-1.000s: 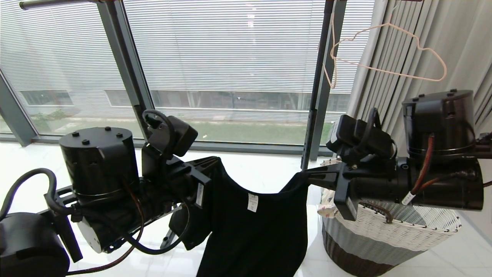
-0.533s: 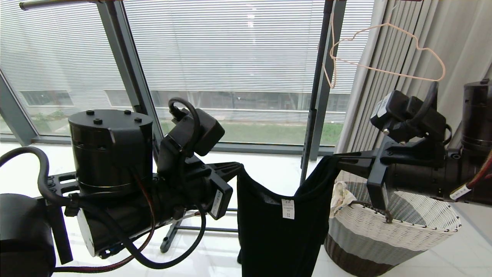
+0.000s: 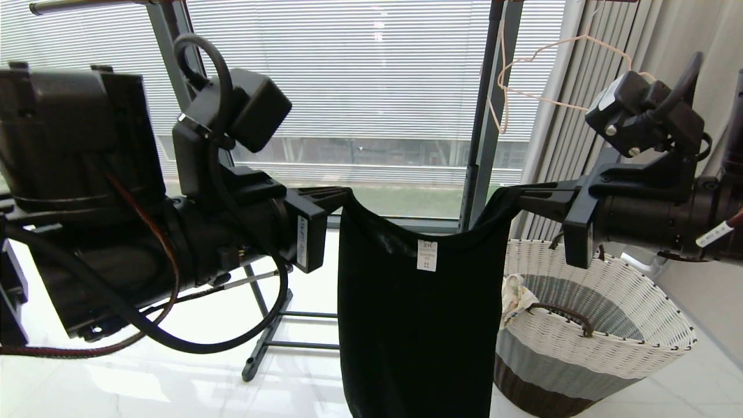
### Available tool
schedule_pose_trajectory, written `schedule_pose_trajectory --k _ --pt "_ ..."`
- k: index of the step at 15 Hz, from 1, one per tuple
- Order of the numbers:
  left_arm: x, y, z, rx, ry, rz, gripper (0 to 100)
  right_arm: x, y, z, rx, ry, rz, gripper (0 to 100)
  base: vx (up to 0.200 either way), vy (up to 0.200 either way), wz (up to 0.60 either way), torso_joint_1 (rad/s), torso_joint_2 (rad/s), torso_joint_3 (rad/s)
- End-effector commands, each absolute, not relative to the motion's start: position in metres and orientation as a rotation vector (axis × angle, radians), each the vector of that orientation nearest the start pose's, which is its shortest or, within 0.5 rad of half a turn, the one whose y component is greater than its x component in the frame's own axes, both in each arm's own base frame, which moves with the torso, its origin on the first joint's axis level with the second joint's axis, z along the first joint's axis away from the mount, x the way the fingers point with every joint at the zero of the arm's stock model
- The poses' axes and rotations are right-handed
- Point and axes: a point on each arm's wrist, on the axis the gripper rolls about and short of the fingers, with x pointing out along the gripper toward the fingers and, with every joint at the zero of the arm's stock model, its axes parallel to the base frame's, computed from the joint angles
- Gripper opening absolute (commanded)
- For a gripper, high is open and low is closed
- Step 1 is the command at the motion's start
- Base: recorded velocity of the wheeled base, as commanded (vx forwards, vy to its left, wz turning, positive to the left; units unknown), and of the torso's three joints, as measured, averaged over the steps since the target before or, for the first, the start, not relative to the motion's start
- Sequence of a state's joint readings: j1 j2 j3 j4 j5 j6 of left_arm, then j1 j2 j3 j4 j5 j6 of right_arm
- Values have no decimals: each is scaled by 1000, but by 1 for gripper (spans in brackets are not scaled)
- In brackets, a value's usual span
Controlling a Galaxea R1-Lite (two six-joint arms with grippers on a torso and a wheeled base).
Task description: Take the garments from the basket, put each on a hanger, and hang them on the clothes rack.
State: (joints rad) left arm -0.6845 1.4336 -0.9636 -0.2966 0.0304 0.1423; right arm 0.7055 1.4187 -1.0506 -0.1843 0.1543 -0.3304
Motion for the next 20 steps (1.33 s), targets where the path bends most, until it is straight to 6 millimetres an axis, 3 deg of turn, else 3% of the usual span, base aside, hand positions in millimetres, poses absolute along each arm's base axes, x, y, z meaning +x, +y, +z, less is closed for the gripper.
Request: schedule_pose_trajectory --k 1,8,11,14,17,20 --pt "196 -153 289 178 68 -642 0 194 165 291 -357 27 867 0 0 0 0 0 0 0" --pt "196 -151 292 204 67 -645 0 196 159 301 -348 -1 837 0 0 0 0 0 0 0" --pt "209 -162 310 186 8 -676 0 158 129 314 -363 56 855 0 0 0 0 0 0 0" --pt "222 -176 319 171 -22 -749 0 131 113 318 -369 71 883 0 0 0 0 0 0 0" --pt "225 -179 319 171 -24 -755 0 126 111 318 -372 80 895 0 0 0 0 0 0 0" --pt "216 -180 321 106 -4 -762 0 134 118 316 -376 94 894 0 0 0 0 0 0 0"
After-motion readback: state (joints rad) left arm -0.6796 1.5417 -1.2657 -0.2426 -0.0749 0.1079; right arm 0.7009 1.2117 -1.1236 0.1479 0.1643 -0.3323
